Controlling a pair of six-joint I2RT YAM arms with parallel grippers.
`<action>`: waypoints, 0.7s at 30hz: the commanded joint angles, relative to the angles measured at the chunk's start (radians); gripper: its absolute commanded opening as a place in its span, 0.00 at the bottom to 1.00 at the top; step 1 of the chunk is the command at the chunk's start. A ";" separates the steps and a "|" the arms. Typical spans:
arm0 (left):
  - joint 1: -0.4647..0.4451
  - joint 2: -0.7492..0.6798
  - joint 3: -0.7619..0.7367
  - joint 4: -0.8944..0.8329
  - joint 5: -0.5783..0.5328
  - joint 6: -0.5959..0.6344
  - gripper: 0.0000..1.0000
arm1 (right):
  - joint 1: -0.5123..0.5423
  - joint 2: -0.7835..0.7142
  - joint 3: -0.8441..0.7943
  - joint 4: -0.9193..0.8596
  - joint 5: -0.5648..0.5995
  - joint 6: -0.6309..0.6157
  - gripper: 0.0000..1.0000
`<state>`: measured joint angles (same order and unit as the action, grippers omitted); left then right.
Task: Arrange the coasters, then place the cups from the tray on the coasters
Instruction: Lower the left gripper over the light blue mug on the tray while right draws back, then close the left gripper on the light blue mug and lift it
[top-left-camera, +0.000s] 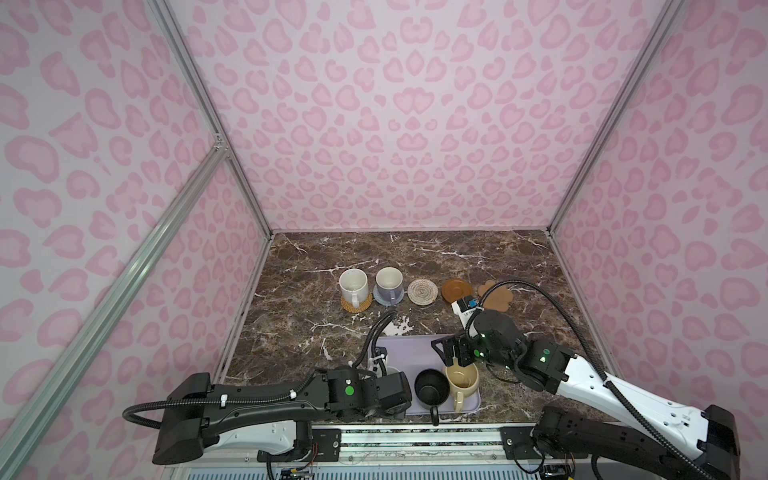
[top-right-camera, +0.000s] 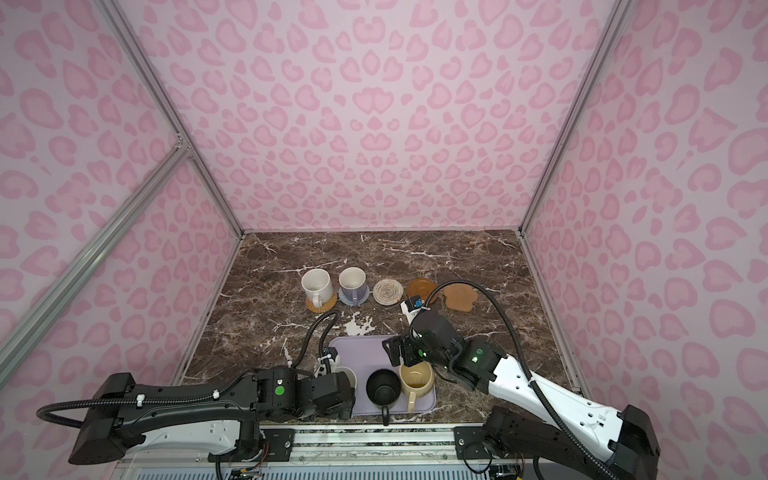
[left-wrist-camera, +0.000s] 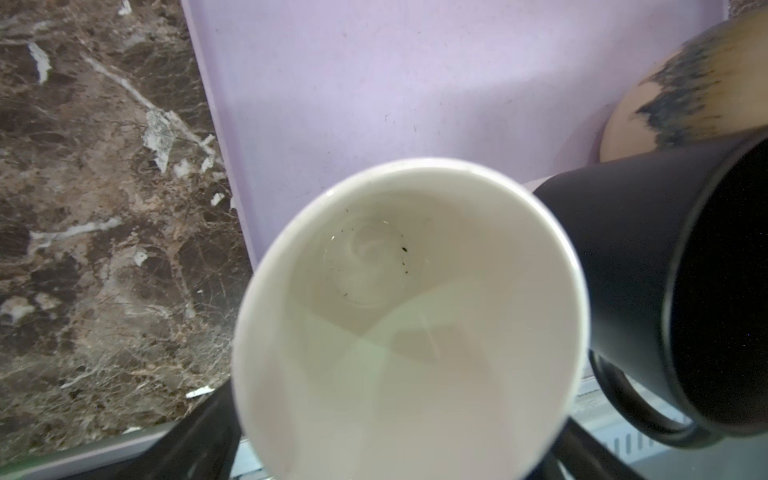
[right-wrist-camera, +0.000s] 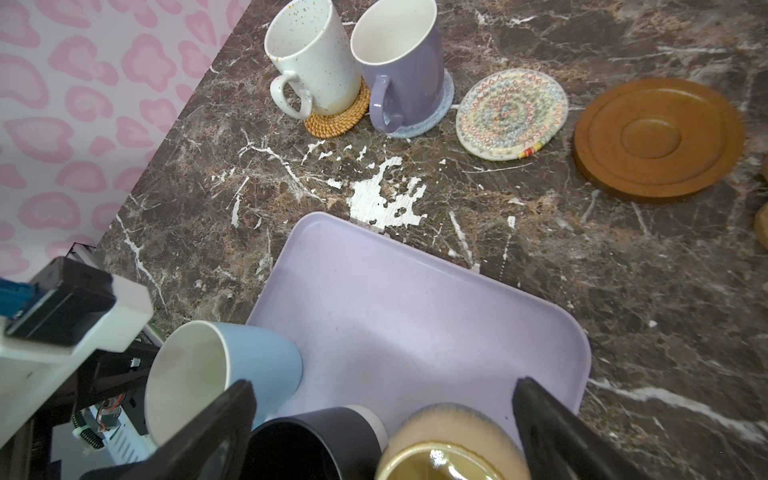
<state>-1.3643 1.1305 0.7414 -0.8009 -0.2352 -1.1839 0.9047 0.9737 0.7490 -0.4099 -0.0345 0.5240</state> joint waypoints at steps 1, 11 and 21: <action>-0.012 0.016 -0.011 0.007 -0.023 -0.035 0.97 | 0.012 0.002 0.010 0.025 0.005 0.005 0.98; -0.039 0.065 -0.004 0.014 -0.044 -0.055 0.74 | 0.043 0.023 0.019 0.035 0.011 0.011 0.98; -0.045 0.095 -0.004 0.034 -0.088 -0.060 0.39 | 0.060 0.050 0.025 0.052 0.017 0.014 0.98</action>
<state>-1.4101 1.2198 0.7357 -0.7773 -0.2749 -1.2278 0.9611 1.0153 0.7685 -0.3870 -0.0261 0.5316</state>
